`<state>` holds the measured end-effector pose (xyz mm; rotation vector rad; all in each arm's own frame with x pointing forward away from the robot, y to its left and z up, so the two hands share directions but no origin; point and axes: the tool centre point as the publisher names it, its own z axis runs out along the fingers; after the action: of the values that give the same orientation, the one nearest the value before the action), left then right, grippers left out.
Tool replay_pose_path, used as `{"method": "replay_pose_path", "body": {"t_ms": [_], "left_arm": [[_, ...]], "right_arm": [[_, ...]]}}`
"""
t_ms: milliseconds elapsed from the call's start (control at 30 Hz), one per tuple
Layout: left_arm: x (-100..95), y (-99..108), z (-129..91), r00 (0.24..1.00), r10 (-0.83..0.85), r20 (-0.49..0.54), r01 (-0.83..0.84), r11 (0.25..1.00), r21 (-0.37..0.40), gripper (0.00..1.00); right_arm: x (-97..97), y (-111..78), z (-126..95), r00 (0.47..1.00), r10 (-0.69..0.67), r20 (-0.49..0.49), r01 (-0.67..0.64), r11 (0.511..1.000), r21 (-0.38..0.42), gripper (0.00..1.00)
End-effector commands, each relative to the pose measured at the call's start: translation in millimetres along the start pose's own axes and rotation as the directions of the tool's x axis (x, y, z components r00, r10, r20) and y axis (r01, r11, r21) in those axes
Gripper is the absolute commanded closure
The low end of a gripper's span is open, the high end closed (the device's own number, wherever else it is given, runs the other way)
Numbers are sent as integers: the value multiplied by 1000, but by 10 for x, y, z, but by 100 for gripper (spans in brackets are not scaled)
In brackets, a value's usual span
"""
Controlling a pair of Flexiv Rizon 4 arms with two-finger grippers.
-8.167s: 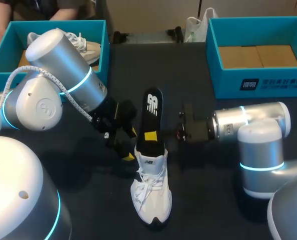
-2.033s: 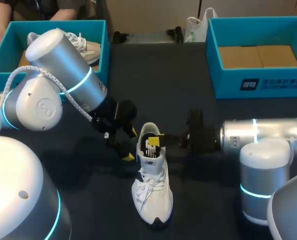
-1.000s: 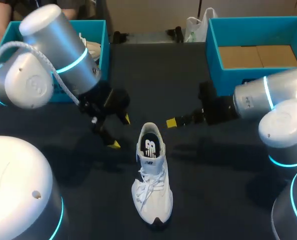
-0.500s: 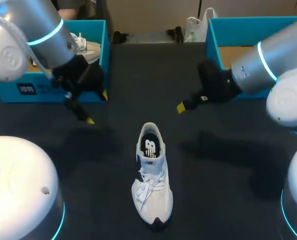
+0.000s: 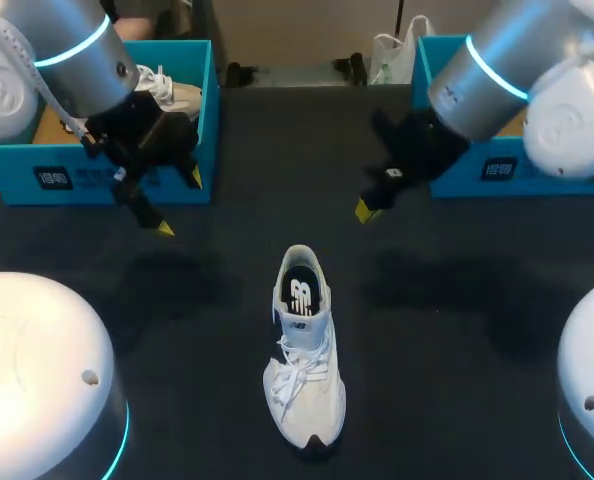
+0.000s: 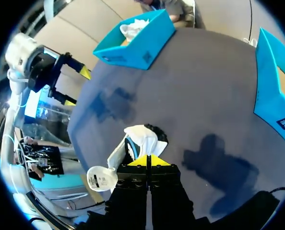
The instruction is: Take the shoe out of the shoebox, open the shoe tongue, remove and reinsert the insole, then place the shoe into the shoebox
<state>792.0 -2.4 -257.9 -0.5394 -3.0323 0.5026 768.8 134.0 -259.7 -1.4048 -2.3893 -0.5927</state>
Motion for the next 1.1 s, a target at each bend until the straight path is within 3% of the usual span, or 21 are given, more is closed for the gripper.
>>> {"method": "replay_pose_path", "body": {"t_ms": [33, 533, 767, 1100], "left_arm": [[-53, 72, -20, 998, 55, -15, -55, 999, -2, 0], [-350, 722, -518, 974, 224, 43, -218, 970, -105, 0], [-350, 722, -518, 974, 224, 43, -218, 970, -105, 0], [-350, 722, -518, 974, 224, 43, -218, 970, -105, 0]], "right_arm": [[78, 41, 17, 998, 4, 57, -10, 996, 94, 100], [523, 23, 223, 961, 66, 269, -66, 998, -9, 100], [717, 43, 439, 934, 77, 349, -76, 997, -17, 100], [717, 43, 439, 934, 77, 349, -76, 997, -17, 100]]}}
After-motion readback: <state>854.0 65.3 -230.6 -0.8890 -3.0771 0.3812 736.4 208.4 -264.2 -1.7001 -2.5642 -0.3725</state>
